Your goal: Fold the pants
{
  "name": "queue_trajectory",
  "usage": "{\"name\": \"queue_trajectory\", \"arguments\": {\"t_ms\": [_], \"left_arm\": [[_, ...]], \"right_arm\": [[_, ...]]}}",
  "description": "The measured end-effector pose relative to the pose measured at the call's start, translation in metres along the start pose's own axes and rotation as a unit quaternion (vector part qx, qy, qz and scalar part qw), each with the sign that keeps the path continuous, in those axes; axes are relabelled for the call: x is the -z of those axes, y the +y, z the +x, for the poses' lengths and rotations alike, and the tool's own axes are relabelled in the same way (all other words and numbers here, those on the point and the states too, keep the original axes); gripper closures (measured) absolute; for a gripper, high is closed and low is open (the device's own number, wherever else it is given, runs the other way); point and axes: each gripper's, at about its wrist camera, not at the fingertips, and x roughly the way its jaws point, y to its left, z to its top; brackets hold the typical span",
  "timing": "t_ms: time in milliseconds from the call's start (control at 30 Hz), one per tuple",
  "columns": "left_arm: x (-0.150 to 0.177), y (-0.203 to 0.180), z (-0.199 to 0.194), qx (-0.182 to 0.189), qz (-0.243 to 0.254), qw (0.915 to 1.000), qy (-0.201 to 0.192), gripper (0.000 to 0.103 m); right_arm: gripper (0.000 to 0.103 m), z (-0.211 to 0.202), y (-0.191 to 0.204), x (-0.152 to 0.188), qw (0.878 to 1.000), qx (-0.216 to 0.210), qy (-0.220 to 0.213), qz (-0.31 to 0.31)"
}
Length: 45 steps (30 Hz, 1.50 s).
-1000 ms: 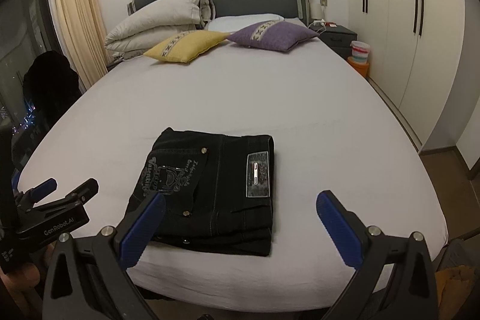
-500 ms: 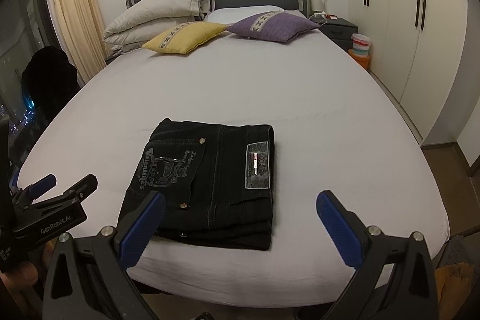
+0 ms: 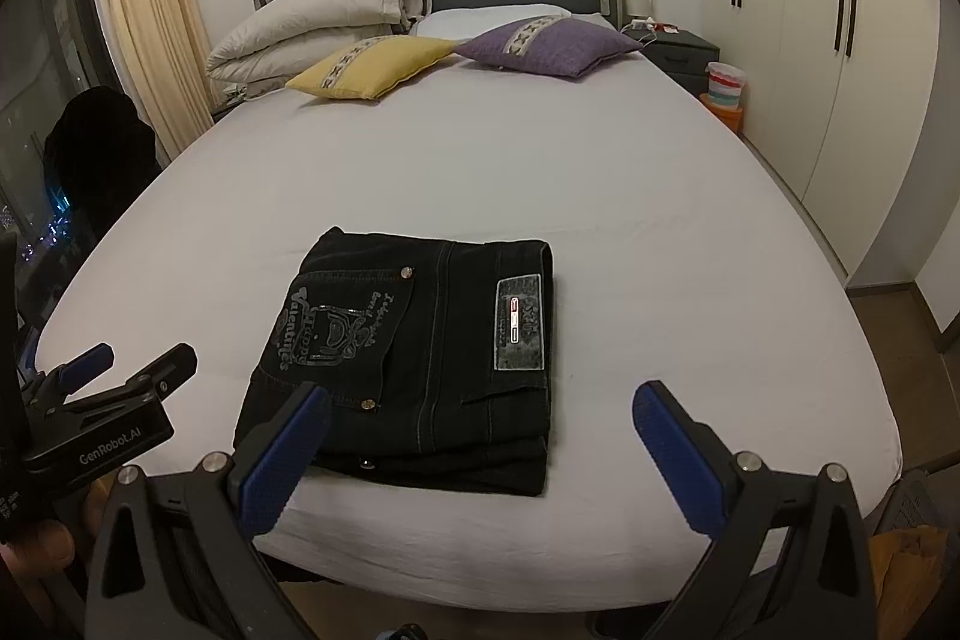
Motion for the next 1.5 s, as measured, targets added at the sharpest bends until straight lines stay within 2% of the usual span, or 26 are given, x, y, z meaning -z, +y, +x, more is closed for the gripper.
{"name": "queue_trajectory", "arguments": {"t_ms": [1000,1300,1367,1500], "left_arm": [[0.005,-0.001,0.001,0.004,0.003,1.0000,0.005,0.000],[0.008,0.005,0.016,0.006,0.003,0.9998,0.018,0.000],[0.006,0.010,0.023,0.006,0.002,0.9997,0.022,0.000],[-0.002,0.026,0.046,0.015,0.000,0.9992,0.037,0.000]], "right_arm": [[0.000,0.001,0.000,0.001,1.000,0.000,0.002,0.001],[0.000,0.009,0.000,0.010,1.000,-0.006,0.011,0.005],[0.000,0.014,-0.007,0.010,1.000,-0.022,0.018,0.013],[0.000,0.029,-0.039,-0.003,0.993,-0.093,0.036,0.059]]}}
